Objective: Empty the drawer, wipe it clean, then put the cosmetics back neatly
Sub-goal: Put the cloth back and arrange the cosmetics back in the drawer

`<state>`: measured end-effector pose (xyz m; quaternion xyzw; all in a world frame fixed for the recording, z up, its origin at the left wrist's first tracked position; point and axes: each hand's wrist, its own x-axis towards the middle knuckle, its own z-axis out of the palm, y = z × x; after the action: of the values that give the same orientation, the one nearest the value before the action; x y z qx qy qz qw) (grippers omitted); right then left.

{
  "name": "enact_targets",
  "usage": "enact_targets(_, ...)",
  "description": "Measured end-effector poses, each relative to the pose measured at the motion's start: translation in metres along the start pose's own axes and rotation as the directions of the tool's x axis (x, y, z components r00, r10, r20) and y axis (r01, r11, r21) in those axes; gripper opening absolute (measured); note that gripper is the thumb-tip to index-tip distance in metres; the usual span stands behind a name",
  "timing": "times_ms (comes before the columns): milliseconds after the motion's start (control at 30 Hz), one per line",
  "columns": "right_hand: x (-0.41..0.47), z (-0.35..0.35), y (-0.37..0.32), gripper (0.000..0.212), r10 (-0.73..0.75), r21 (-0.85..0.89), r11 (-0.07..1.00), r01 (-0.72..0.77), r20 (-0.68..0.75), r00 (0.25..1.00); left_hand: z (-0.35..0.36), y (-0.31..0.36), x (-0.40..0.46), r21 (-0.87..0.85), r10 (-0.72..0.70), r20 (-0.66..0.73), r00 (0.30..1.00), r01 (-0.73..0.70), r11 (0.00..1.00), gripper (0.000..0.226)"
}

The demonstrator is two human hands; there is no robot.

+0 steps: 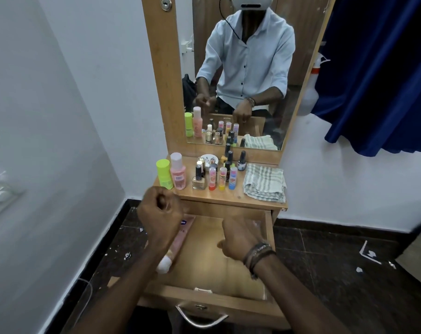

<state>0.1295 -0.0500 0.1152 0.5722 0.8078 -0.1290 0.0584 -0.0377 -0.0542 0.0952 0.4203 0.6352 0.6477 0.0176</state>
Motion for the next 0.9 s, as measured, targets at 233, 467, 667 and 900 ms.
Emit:
enact_targets(233,0.028,-0.088,-0.042,0.013,-0.01,0.226,0.965,0.132,-0.471,0.882,-0.01,-0.017,0.048,-0.1,-0.104,-0.06,0.993,0.098,0.99,0.043)
enact_targets(467,0.08,-0.113,-0.072,0.038,-0.213,0.103,0.948,0.302,-0.5,0.839,0.0,-0.039,0.064,-0.038,-0.126,0.38,0.916,0.151,0.988,0.065)
enact_targets(667,0.093,-0.101,-0.084,0.049,-0.246,0.096,0.95,0.298,-0.361,0.899,0.003,-0.046,0.069,-0.048,-0.052,0.426,0.903,0.08,0.996,0.059)
enact_targets(900,0.099,-0.08,-0.082,0.065,-0.224,0.157,0.94,0.303,-0.387,0.895,0.01,-0.056,0.076,-0.001,-0.038,0.394,0.919,0.042,0.999,0.04)
